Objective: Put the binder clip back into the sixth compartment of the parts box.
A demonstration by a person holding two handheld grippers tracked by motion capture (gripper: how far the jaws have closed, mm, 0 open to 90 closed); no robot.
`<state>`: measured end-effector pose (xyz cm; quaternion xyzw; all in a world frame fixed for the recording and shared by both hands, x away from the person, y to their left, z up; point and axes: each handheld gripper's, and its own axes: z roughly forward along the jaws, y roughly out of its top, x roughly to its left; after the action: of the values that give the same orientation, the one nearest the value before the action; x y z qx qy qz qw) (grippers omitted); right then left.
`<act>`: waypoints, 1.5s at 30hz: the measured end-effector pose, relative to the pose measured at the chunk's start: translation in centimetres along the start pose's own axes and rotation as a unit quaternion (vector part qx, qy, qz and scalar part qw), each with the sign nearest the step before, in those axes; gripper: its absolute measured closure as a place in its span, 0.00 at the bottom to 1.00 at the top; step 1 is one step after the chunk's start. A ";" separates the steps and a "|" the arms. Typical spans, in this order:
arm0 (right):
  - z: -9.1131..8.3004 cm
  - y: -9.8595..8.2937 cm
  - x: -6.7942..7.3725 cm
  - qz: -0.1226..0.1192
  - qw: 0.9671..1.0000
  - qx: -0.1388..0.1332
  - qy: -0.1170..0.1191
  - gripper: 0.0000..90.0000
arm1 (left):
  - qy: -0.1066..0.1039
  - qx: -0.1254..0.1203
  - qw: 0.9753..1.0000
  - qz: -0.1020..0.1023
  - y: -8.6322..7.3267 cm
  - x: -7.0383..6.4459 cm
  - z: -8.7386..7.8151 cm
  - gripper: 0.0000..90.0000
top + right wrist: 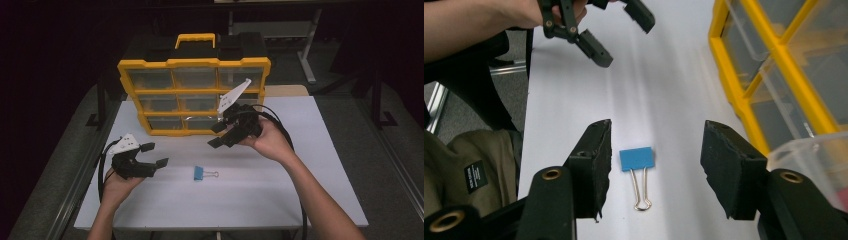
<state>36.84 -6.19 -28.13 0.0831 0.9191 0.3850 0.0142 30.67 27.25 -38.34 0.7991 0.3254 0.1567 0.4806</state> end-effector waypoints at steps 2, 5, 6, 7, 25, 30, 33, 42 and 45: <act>0.2 -0.1 0.1 -0.001 1.000 0.002 0.003 0.50 | 0.000 0.001 1.000 -0.003 0.0 0.0 0.0 0.23; 0.9 -0.3 0.4 -0.003 1.000 0.003 0.008 0.49 | 0.000 0.000 1.000 -0.002 0.0 0.0 0.0 0.23; 1.1 -0.4 0.5 -0.002 1.000 0.005 0.009 0.49 | 0.000 0.000 1.000 -0.001 0.0 0.0 0.0 0.23; 1.4 -0.4 0.7 -0.001 1.000 0.004 0.011 0.49 | 0.000 0.001 1.000 -0.001 0.0 0.0 -0.1 0.23; 5.4 -2.1 2.0 0.002 0.999 0.021 0.025 0.48 | 0.000 0.002 1.000 -0.006 -0.1 0.1 0.0 0.23; 6.7 -2.7 2.3 0.009 0.999 0.031 0.026 0.46 | 0.001 0.002 1.000 -0.006 -0.1 0.0 -0.1 0.23; 7.6 -3.0 2.4 0.011 0.999 0.032 0.032 0.46 | 0.001 0.004 1.000 0.000 -0.1 0.1 -0.1 0.23; 9.3 -3.4 2.5 0.005 0.998 0.045 0.032 0.45 | 0.001 0.004 1.000 0.000 -0.1 0.1 -0.1 0.23; 9.9 -3.5 2.4 0.007 0.998 0.051 0.029 0.45 | 0.000 0.004 1.000 -0.002 -0.1 0.1 -0.2 0.23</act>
<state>34.88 -1.23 -37.51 0.0792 0.9369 0.3398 -0.0194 30.64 27.45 -38.33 0.8003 0.3275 0.1549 0.4778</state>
